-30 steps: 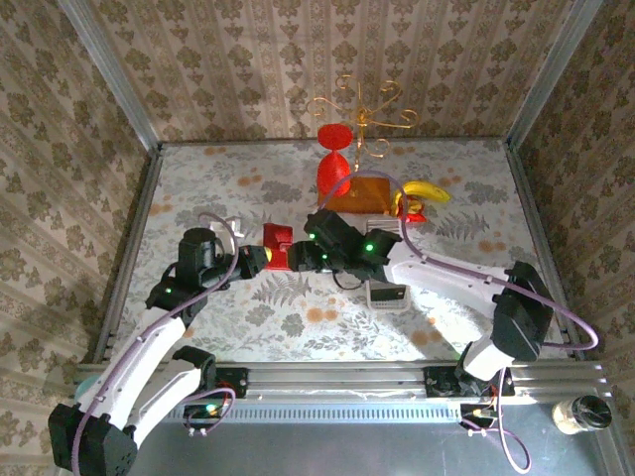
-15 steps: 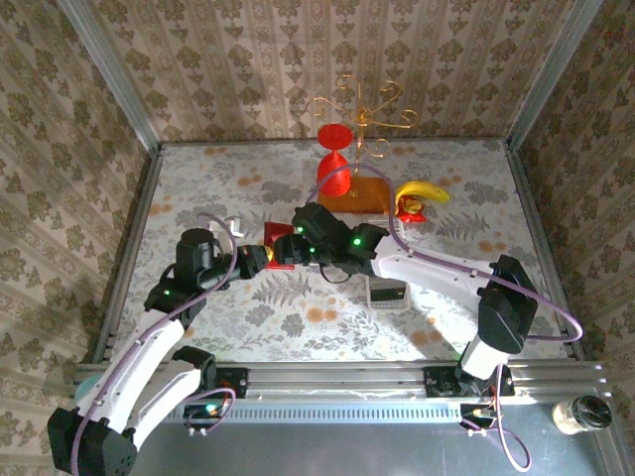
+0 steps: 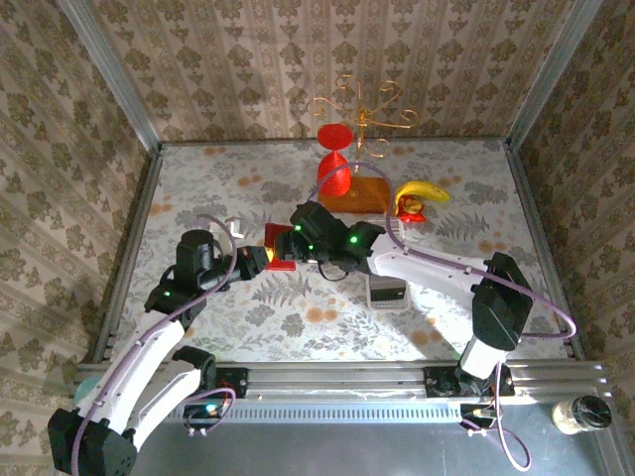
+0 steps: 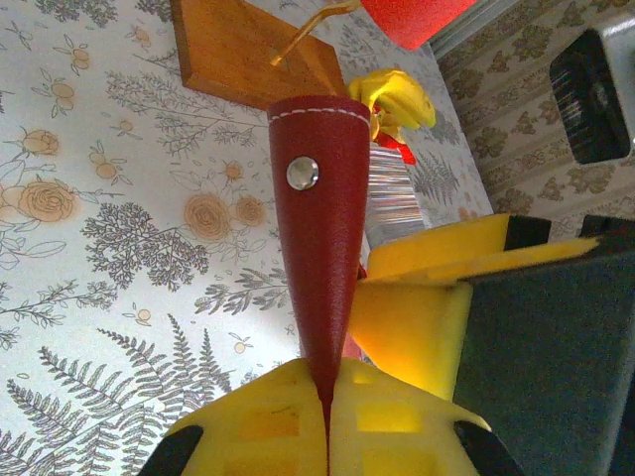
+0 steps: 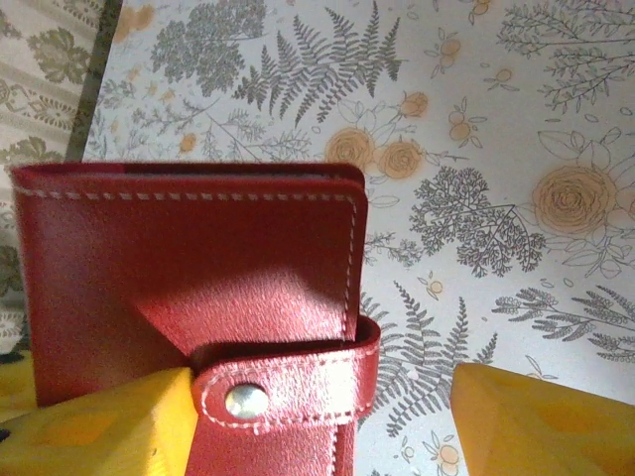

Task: Put the credit cards into the card holder
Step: Open the button on the card holder.

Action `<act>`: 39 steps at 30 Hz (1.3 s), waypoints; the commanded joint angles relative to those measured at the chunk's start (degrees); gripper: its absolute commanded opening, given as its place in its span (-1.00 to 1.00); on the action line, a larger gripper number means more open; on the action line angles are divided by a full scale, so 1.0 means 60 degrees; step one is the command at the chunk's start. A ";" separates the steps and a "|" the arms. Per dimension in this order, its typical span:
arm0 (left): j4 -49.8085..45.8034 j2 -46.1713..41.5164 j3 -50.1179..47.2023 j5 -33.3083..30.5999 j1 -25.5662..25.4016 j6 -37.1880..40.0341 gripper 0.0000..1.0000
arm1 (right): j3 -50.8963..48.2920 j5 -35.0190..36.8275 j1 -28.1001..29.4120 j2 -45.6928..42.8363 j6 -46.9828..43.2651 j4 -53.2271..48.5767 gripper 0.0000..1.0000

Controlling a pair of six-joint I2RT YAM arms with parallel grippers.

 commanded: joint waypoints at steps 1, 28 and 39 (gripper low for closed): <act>0.0256 -0.0156 -0.0104 0.0149 0.0055 -0.0042 -1.00 | 0.0441 0.0786 -0.0080 0.0250 0.0118 -0.0475 0.28; 0.0067 0.0123 -0.0166 -0.0326 0.0053 0.0053 -1.00 | -0.0418 0.1343 -0.0262 -0.0251 0.0182 -0.1045 -0.33; 0.0251 0.0026 -0.0316 -0.0274 0.0055 -0.0078 -1.00 | -0.0624 -0.0231 -0.0129 -0.0859 0.0226 0.0096 -0.13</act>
